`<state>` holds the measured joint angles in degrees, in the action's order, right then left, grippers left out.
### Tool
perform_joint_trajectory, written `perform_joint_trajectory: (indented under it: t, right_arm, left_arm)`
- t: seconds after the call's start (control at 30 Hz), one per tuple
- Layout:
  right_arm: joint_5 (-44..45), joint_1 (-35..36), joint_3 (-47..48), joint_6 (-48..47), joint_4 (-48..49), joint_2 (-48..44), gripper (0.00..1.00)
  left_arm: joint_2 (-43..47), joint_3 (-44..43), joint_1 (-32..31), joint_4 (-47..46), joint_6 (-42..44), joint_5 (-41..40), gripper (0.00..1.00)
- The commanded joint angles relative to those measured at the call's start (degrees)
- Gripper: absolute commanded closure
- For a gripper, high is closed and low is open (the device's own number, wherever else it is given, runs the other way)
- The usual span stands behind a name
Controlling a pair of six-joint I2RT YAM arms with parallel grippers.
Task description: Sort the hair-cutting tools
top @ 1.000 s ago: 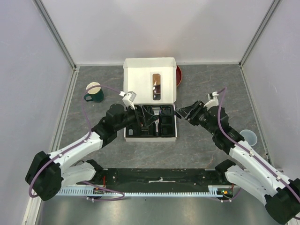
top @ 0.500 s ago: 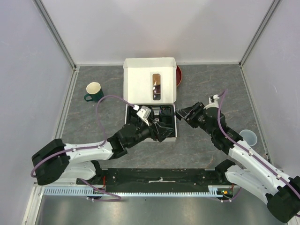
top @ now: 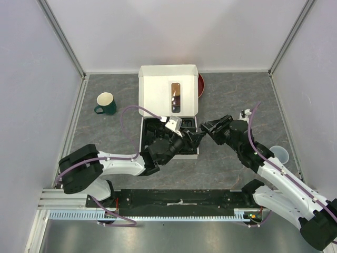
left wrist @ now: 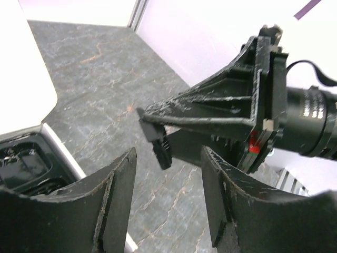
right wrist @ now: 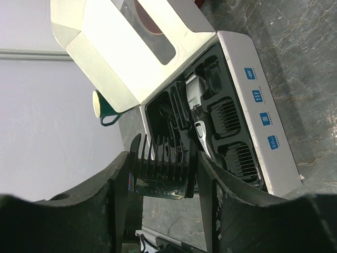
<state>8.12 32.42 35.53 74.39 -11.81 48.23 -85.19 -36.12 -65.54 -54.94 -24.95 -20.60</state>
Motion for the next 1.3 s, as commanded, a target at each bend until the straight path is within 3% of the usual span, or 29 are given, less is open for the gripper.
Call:
perform_joint_trajectory:
  t: [0.0,0.23,0.4,0.73,0.77,0.9,1.07,1.2,1.27]
  right_arm:
    - [2.2,0.2,3.2,2.3,-0.7,0.0,0.71]
    - [3.0,0.2,3.6,3.4,-0.2,-0.2,0.71]
    - [2.9,0.2,3.3,4.0,0.1,-0.3,0.71]
    - [2.3,0.2,3.1,4.3,0.3,-0.4,0.69]
    - [2.2,0.2,3.1,4.4,0.4,-0.3,0.69]
    - [1.0,0.2,3.2,4.1,0.6,-0.2,0.68]
    - [-0.1,0.2,3.5,2.7,0.2,-0.2,0.54]
    - [0.1,0.2,4.1,0.7,-0.1,-0.2,0.21]
    - [0.6,0.2,4.8,-1.5,-0.1,-0.3,0.13]
  left_arm:
    - [-2.4,-4.1,-0.8,-5.2,3.9,-4.5,0.42]
    - [-5.4,-6.7,-1.2,-3.0,2.7,-7.1,0.47]
    - [-6.8,-7.6,-1.3,-2.8,2.2,-7.3,0.64]
    - [-9.1,-9.8,-1.3,-2.0,2.1,-6.9,0.82]
    - [-9.6,-10.0,-1.3,-2.0,2.3,-6.6,0.88]
    - [-10.4,-12.5,-1.3,-0.5,2.5,-5.0,0.98]
    - [-10.6,-12.6,-1.3,-0.2,1.6,-5.0,0.98]
    - [-9.5,-13.1,-1.3,3.1,1.0,-4.6,0.98]
    - [-9.0,-13.4,-1.2,4.7,0.9,-4.3,0.98]
